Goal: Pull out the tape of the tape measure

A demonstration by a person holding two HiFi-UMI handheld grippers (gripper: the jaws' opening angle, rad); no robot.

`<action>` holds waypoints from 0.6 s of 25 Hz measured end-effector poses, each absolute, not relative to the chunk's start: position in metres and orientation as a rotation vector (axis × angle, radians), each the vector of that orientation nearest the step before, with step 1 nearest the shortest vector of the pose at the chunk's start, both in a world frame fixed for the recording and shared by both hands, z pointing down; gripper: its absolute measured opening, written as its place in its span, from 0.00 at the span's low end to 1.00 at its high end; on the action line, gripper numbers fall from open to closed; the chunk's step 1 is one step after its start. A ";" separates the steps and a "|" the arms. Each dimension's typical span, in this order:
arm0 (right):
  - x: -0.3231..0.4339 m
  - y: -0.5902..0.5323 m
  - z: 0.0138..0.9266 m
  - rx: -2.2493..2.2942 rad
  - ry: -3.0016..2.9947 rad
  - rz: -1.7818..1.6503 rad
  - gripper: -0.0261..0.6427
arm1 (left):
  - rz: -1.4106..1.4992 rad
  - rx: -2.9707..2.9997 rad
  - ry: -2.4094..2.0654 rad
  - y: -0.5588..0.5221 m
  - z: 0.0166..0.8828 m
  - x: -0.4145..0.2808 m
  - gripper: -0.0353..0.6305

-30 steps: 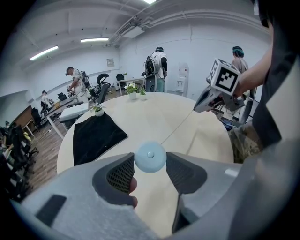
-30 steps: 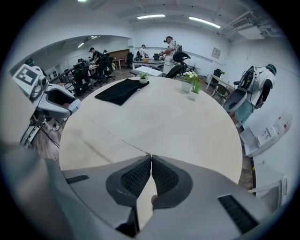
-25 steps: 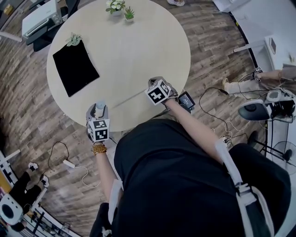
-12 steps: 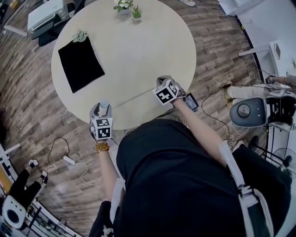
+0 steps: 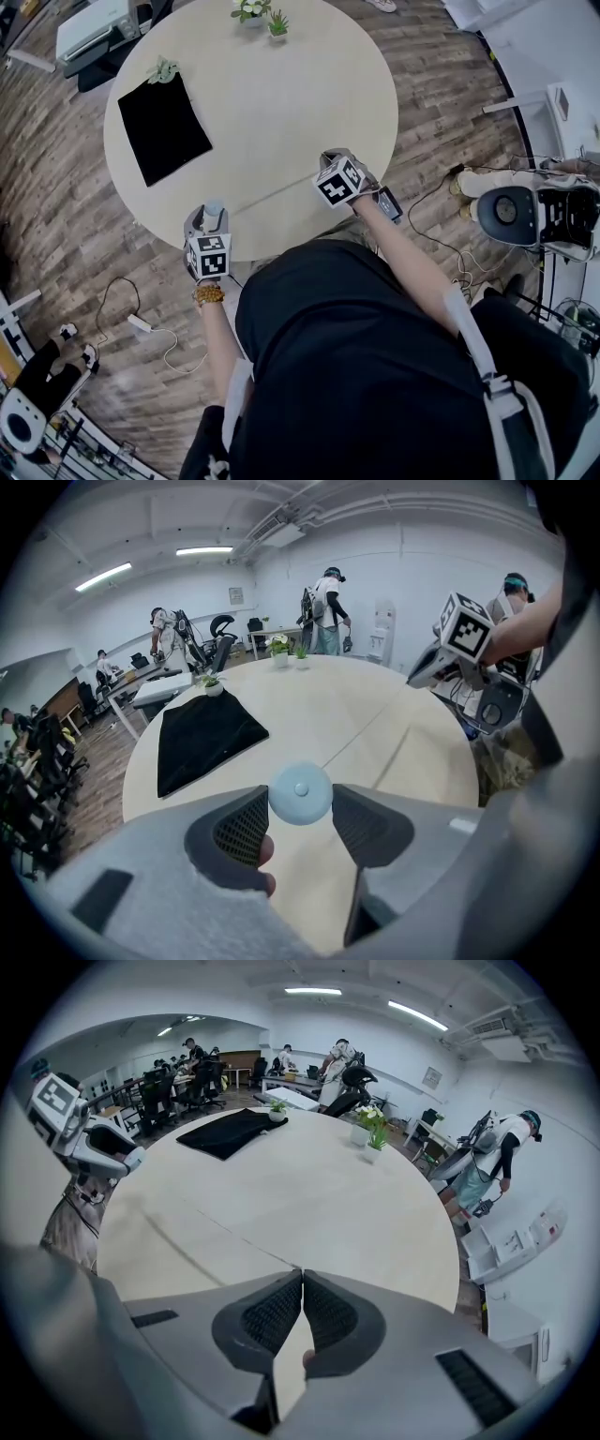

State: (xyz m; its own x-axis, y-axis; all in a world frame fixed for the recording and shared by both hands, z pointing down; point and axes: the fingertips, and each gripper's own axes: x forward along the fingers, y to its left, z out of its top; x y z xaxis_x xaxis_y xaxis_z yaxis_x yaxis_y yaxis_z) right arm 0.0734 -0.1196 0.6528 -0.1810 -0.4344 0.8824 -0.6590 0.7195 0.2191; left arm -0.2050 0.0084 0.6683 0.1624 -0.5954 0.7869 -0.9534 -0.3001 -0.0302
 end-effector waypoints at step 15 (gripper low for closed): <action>0.098 -0.127 0.657 0.917 -1.768 0.288 0.05 | 0.969 1.846 -1.520 0.017 0.674 -0.236 0.39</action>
State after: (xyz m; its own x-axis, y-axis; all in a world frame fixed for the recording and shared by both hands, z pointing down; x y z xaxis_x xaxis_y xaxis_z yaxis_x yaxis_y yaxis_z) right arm 0.0977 -0.1273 0.6572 -0.1311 -0.4423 0.8872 -0.7009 0.6743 0.2326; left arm -0.2365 0.0168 0.6738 0.0989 -0.5787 0.8095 -0.9782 -0.2057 -0.0275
